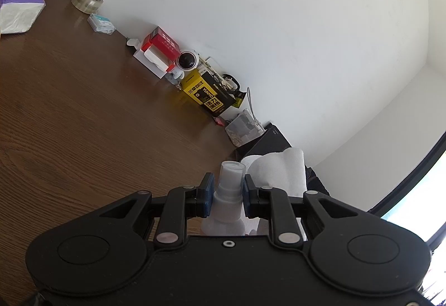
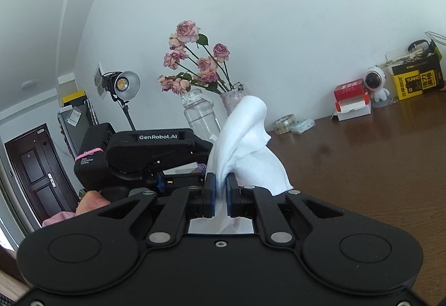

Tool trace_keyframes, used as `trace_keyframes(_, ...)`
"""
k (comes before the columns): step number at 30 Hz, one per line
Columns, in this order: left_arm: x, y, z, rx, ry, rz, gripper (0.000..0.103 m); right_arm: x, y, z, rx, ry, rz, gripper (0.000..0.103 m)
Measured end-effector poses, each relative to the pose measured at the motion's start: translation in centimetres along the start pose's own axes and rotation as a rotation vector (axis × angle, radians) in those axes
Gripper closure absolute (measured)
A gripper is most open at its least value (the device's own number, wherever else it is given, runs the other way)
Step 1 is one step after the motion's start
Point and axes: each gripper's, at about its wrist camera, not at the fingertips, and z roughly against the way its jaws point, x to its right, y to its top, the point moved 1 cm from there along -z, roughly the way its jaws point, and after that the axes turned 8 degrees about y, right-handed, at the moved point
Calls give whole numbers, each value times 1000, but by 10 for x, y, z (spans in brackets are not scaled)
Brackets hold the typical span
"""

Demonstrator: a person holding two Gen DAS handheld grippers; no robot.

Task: Clean container

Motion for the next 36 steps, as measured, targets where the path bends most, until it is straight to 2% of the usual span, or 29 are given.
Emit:
trace_keyframes(13, -3, 1, 1, 2, 5, 3, 82, 22, -22, 14, -39, -76, -82, 95)
trace_keyframes(30, -2, 0, 1, 1, 2, 3, 82, -11, 14, -2, 27, 36, 54, 95)
trace_keyframes(36, -2, 0, 0, 1, 0, 6, 82, -11, 12, -2, 18, 35, 52, 95)
